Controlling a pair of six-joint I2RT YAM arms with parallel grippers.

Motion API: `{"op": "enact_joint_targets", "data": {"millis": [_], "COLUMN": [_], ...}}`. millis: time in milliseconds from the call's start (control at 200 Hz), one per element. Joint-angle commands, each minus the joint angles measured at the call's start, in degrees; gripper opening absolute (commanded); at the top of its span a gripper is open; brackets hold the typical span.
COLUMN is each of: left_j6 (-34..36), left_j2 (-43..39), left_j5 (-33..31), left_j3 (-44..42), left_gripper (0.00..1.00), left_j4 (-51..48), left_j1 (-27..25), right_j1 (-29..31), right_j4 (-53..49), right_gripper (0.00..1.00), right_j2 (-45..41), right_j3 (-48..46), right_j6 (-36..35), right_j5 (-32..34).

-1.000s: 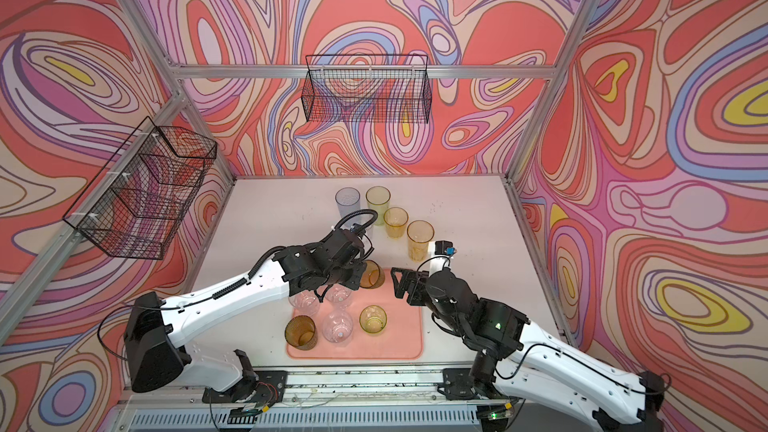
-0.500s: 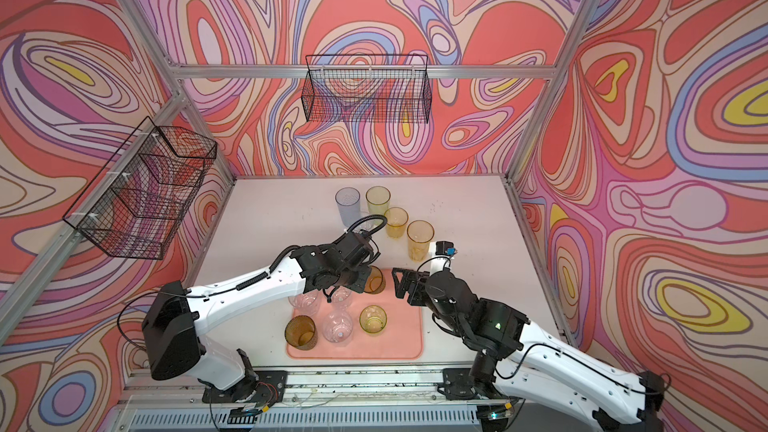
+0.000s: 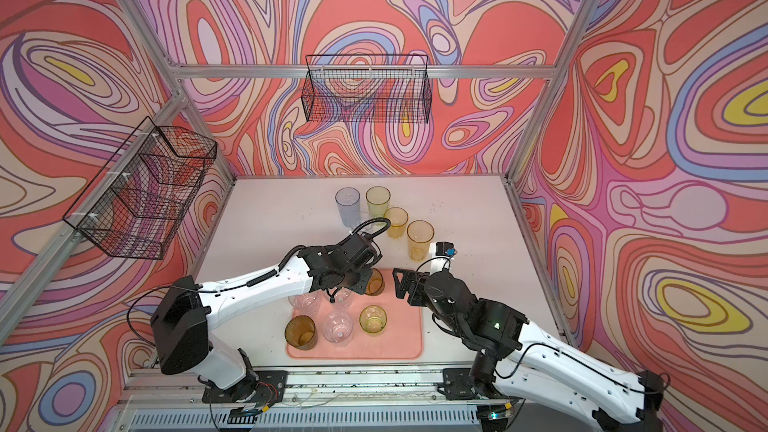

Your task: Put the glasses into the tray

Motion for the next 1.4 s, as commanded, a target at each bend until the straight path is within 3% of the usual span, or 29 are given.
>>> {"op": "enact_joint_targets", "data": {"millis": [0, 1392], "left_j6": [0.6, 0.8], "left_j2": [1.4, 5.8], "left_j5": [-1.3, -0.3], "left_j3": [1.4, 2.4], "left_gripper": [0.00, 0.00], "left_j4": [-0.2, -1.8], "left_j1": [-0.6, -0.7], "right_j1": [-0.2, -0.1], "right_j4": [-0.5, -0.8], "right_gripper": [0.98, 0.98], "right_j2": [0.0, 0.5], "right_j3": [-1.2, -1.0], "right_j6": [0.1, 0.5], "right_j5": [1.3, 1.0]}}
